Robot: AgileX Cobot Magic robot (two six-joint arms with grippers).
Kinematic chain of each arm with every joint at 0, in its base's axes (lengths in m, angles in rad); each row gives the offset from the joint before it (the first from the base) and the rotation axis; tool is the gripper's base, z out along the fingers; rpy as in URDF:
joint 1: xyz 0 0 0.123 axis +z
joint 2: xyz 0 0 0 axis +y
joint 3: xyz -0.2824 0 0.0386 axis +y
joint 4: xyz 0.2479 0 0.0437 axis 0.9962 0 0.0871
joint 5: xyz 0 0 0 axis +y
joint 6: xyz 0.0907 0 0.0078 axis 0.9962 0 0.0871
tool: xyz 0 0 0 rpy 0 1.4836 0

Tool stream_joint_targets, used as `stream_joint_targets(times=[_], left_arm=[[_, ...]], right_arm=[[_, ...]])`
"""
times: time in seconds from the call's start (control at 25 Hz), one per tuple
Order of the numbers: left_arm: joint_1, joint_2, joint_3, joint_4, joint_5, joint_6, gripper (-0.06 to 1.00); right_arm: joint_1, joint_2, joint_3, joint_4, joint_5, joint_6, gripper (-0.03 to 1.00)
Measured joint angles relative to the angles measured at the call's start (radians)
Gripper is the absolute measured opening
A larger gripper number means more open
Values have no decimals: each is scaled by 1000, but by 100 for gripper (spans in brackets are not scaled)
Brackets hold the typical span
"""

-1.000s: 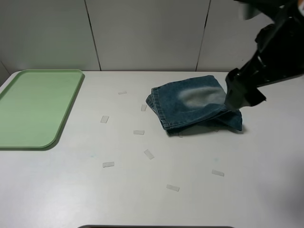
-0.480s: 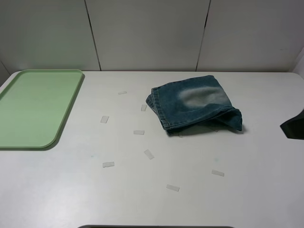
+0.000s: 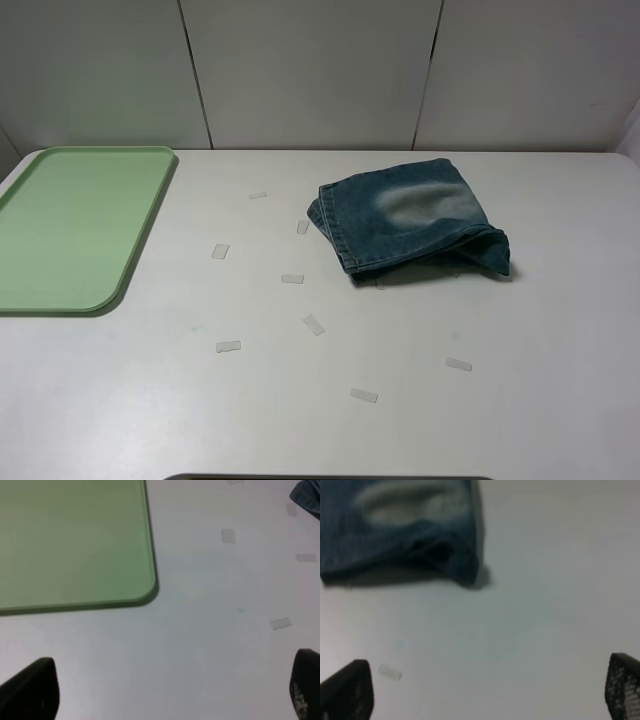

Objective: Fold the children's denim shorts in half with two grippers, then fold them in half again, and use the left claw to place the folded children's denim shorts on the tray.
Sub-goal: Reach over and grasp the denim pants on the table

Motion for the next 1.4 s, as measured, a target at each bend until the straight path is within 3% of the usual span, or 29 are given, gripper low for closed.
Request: stream_joint_targets(times=[0.36,1.4], left_arm=[[0,0,0,0,0,0,91],[0,0,0,0,0,0,91]], right_arm=[[-44,-279,96,9,-36,-52,70],[-44,-285,97,-35,-44,-2,70]])
